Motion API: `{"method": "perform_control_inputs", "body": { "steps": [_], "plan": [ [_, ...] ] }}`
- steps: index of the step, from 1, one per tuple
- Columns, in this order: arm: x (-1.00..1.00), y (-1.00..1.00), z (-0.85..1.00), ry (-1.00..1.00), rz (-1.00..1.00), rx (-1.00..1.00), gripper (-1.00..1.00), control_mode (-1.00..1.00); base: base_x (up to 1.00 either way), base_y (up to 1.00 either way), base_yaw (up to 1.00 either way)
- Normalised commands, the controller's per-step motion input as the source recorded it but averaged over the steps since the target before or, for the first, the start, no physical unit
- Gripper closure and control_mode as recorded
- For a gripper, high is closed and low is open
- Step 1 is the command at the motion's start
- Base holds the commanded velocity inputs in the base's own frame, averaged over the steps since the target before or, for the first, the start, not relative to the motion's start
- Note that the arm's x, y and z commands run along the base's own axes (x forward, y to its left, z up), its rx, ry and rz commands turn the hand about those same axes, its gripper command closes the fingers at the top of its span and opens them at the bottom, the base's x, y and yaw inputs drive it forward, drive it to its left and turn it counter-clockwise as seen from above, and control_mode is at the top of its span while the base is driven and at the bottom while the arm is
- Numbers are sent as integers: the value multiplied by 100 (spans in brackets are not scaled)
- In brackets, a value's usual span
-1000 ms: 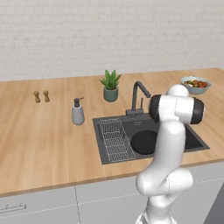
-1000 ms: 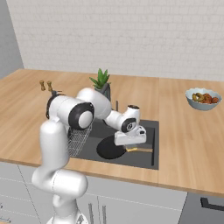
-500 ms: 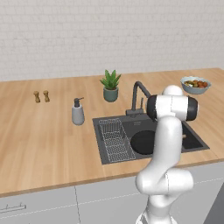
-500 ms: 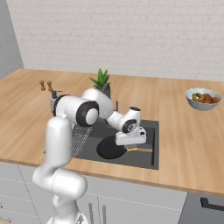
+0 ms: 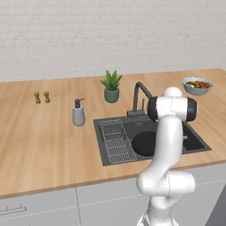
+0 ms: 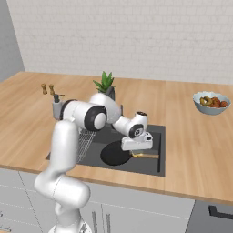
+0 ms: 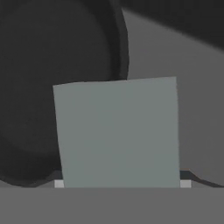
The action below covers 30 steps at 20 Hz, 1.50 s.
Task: Pick the pan and sponge and place them into the sink. Then turn on the water.
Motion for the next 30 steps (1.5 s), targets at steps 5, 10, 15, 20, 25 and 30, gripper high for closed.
{"method": "perform_control_inputs", "body": {
  "steps": [5,10,15,20,25,30],
  "plan": [
    [38,0,-17,3,0,0,100,-100,0,0,0],
    [13,-3,-11,1,0,0,100,-100,0,0,0],
    [0,0,-1,0,0,1,-100,-100,0,0,0],
    [-1,0,33,-9,0,7,-100,-100,0,0,0],
    [-9,3,68,-17,0,1,-100,-100,0,0,0],
    [-7,19,29,-8,0,0,-100,-100,0,0,0]
  ]
}}
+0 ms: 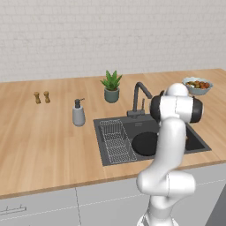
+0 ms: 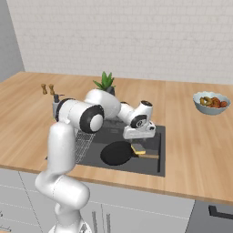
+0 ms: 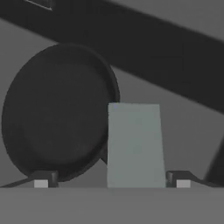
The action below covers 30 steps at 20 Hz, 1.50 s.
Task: Pick the pan and sponge and place them into the sink. Then turn on the water.
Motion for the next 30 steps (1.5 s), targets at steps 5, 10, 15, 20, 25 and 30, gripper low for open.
{"method": "perform_control_inputs", "body": {
  "steps": [5,10,15,20,25,30],
  "plan": [
    [-11,7,55,-16,-1,6,-100,-100,0,0,0],
    [0,-5,15,3,-7,17,-100,-100,0,0,0],
    [0,-1,5,1,0,19,-100,-100,0,0,0],
    [0,1,20,-12,-1,33,-100,-100,0,0,0],
    [7,4,2,-5,-3,29,-100,-100,0,0,0],
    [2,-2,0,2,0,5,-100,-100,0,0,0]
  ]
}}
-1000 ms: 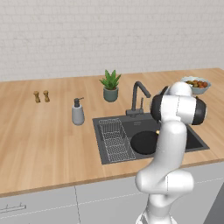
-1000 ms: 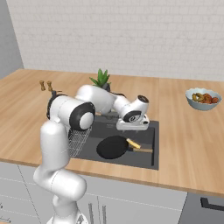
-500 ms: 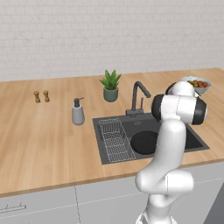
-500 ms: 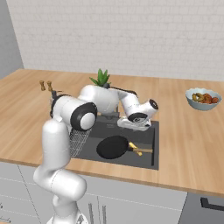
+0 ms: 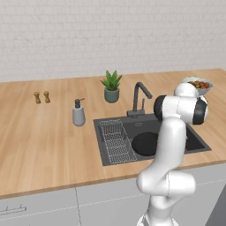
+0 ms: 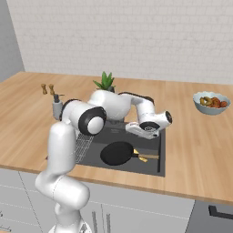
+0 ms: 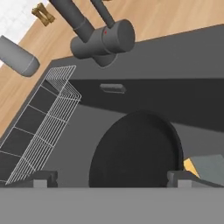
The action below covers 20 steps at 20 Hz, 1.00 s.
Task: Pick the pan and sponge and place them into the sink. Then turn on the water.
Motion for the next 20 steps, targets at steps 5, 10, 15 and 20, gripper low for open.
{"method": "perform_control_inputs", "body": {
  "steps": [5,10,15,20],
  "plan": [
    [0,2,0,-1,-1,6,-100,-100,0,0,0],
    [0,3,0,-3,0,0,-100,-100,0,0,0],
    [1,24,0,-16,0,8,-100,-100,0,0,0],
    [0,16,0,-23,0,15,-100,-100,0,0,0]
  ]
}}
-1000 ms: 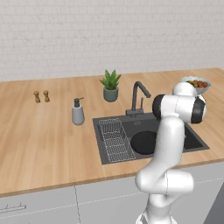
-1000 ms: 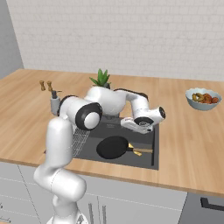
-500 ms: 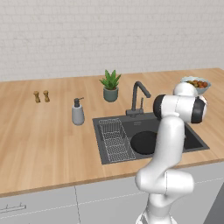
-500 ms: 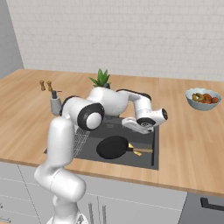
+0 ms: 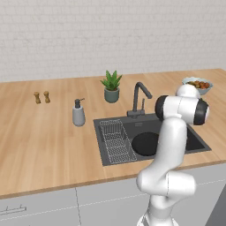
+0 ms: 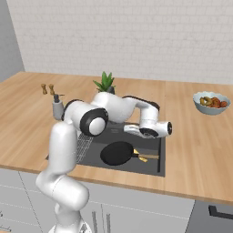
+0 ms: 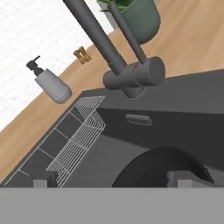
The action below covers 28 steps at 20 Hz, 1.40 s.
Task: Pick the pan and sponge and place them into the sink. Then turn on the water.
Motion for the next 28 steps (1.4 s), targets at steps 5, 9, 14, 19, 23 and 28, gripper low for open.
{"method": "perform_control_inputs", "body": {
  "steps": [5,9,14,19,23,28],
  "plan": [
    [9,22,0,-10,0,12,-100,-100,0,0,0],
    [20,14,0,-7,0,10,-100,-100,0,0,0],
    [24,4,0,-4,0,8,-100,-100,0,0,0],
    [32,1,0,0,0,4,-100,-100,0,0,0],
    [39,1,0,1,0,1,-100,-100,0,0,0],
    [34,4,0,0,0,0,-100,-100,0,0,0]
  ]
}}
